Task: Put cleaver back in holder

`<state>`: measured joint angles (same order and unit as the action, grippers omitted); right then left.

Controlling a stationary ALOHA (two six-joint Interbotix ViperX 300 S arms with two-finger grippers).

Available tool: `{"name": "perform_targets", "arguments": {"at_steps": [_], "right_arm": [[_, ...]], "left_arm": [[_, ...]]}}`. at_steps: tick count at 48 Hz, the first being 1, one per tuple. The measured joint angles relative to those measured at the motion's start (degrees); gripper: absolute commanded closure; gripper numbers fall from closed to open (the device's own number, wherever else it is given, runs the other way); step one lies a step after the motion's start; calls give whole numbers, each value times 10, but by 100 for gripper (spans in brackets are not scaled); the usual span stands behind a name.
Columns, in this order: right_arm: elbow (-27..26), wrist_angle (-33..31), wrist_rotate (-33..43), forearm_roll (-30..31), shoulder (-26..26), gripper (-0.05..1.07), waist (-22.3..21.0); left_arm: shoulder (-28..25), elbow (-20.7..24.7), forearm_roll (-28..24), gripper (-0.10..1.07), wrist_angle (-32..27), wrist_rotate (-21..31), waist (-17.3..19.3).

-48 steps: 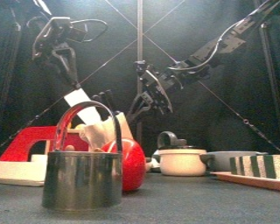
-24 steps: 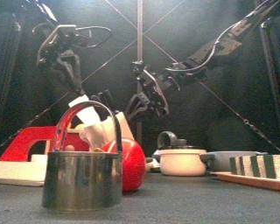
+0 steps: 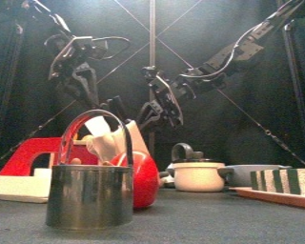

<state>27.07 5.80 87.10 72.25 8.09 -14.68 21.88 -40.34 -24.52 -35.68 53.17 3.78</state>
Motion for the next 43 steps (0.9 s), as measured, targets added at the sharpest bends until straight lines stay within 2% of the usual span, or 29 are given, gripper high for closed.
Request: {"name": "perform_targets", "arguments": {"at_steps": [8, 15, 43], "right_arm": [[0, 1, 0, 0, 0, 77, 0], [0, 0, 0, 0, 1, 77, 0], [0, 1, 0, 0, 1, 77, 0]], "left_arm": [[-1, 0, 0, 22, 14, 1, 1], [-1, 0, -1, 14, 25, 1, 2], [4, 0, -2, 13, 41, 4, 4]]}}
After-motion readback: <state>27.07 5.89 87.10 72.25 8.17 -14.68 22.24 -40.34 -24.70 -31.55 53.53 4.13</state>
